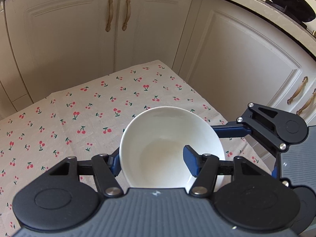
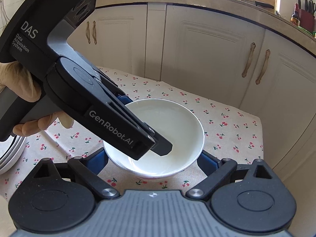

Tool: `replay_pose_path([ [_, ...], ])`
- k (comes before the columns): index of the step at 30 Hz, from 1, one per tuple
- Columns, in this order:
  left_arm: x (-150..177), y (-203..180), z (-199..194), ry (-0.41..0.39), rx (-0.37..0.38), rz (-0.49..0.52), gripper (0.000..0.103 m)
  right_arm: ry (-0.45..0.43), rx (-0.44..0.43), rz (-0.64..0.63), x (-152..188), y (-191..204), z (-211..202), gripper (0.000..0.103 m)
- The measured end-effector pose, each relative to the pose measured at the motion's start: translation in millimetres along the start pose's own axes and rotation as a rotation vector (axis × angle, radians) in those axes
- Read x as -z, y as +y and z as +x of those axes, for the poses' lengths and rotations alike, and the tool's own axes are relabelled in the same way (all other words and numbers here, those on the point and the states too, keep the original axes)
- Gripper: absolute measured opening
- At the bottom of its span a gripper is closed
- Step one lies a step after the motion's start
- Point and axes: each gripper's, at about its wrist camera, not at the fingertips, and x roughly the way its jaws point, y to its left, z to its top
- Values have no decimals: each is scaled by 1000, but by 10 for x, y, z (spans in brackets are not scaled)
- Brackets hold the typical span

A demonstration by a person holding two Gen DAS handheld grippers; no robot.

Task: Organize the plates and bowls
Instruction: 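Lift the floral bowl with the left gripper and carry it toward the nested bowls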

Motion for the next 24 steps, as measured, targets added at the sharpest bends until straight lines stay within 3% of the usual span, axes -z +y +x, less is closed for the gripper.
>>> replay_pose_path([
  [24, 614, -581, -993, -41, -10, 53, 61, -14, 3, -1, 158, 745, -996, 98],
])
